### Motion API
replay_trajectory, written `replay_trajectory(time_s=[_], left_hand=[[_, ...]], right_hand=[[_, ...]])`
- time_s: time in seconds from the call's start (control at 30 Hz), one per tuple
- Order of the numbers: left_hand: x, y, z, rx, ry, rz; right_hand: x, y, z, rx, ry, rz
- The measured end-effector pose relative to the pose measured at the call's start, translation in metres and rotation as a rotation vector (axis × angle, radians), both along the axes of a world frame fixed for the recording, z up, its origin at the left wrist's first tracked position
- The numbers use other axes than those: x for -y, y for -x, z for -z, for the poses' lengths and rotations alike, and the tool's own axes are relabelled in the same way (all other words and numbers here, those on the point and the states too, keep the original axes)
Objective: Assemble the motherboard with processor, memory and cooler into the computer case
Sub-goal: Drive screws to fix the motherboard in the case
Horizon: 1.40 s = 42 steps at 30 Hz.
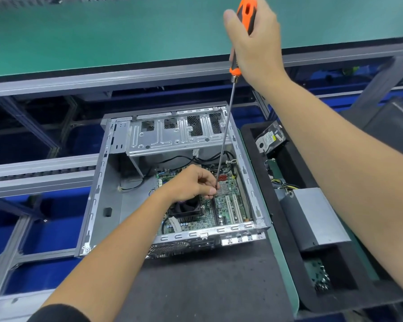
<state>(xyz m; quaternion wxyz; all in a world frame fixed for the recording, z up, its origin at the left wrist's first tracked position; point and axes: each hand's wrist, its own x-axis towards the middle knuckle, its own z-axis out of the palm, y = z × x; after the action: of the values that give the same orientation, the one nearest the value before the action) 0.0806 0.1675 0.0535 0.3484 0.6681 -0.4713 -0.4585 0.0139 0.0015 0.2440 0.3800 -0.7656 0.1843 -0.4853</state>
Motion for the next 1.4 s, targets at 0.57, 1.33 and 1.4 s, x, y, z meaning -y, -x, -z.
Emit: replay_trajectory(time_s=[0.57,1.33,1.4], left_hand=[[0.002,0.002,0.006,0.022,0.03,0.052],[0.001,0.035,0.011,0.339,-0.123,0.537],[0.002,0.04,0.015,0.405,-0.117,0.6]], right_hand=[[0.005,0.004,0.003,0.005,-0.01,0.024],[0.002,0.043,-0.018,-0.654,-0.247,-0.659],[-0.002,0.046,-0.015,-0.704,-0.239,-0.724]])
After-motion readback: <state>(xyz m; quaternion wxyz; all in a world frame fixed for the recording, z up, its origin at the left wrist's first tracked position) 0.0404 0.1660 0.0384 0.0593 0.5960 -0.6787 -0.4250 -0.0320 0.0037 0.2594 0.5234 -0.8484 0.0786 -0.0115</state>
